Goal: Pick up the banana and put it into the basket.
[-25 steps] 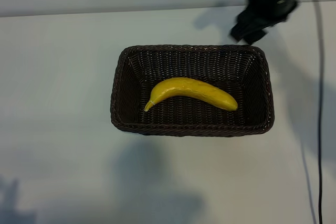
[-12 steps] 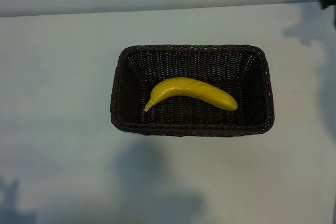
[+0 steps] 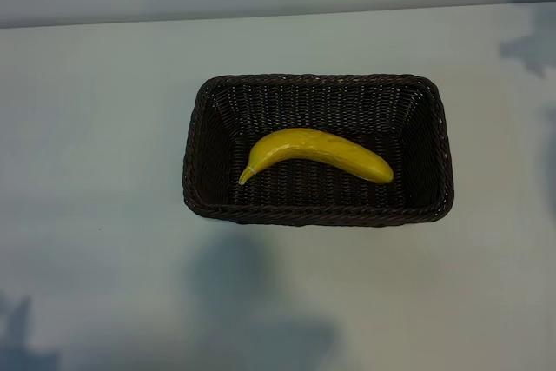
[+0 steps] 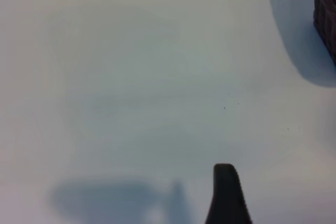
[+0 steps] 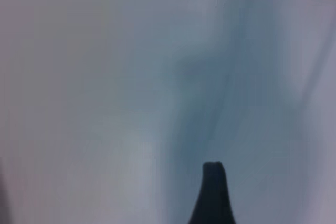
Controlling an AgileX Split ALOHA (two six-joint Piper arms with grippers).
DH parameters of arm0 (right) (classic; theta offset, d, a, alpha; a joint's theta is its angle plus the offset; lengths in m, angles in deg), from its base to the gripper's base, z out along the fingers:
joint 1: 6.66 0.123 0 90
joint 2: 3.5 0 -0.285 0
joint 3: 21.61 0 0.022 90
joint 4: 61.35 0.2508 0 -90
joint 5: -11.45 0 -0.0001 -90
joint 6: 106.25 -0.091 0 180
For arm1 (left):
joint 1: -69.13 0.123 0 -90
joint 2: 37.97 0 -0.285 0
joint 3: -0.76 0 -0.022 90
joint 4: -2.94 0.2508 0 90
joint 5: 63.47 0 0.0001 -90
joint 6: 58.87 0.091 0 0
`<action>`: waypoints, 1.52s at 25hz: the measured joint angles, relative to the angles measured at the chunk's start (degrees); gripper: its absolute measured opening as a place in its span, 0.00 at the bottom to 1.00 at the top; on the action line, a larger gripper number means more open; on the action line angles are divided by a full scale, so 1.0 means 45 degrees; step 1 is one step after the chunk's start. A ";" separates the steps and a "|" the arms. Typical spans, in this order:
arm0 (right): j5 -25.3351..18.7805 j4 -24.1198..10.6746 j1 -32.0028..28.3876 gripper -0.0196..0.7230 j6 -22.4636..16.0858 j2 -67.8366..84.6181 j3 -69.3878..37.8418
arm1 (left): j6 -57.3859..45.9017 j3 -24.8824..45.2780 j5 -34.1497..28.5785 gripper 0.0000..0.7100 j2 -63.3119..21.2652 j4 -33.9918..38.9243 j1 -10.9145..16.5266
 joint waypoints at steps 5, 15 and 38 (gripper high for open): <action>0.0038 0.0068 0.0026 0.80 0.0487 0.1747 -0.1653 | 0.0000 0.0000 0.0000 0.73 0.0000 0.0000 0.0000; 0.0012 0.0350 0.0026 0.79 0.0421 0.7848 -0.7736 | 0.0000 0.0000 0.0000 0.73 0.0000 0.0000 0.0000; 0.1805 0.0034 0.0026 0.79 -0.0428 1.7015 -1.5088 | 0.0000 0.0000 0.0000 0.73 0.0000 0.0000 0.0000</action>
